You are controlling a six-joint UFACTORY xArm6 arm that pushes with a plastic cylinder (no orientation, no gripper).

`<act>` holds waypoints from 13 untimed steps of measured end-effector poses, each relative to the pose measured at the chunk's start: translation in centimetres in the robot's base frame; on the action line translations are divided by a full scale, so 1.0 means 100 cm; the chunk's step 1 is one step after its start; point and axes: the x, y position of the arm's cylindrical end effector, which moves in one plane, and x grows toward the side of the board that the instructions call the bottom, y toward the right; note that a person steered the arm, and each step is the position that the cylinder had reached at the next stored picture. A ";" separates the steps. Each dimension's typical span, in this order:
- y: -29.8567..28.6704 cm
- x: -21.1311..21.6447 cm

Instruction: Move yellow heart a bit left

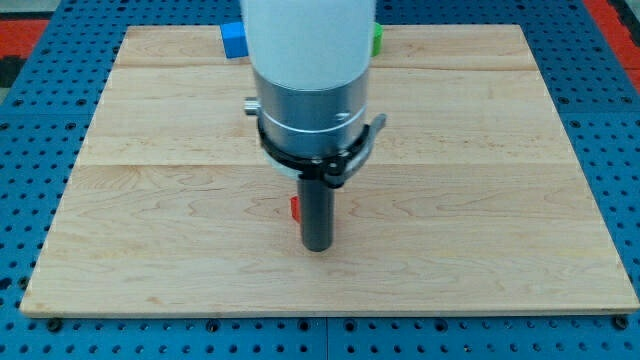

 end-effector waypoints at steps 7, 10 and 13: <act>0.146 0.029; 0.083 -0.169; 0.025 -0.207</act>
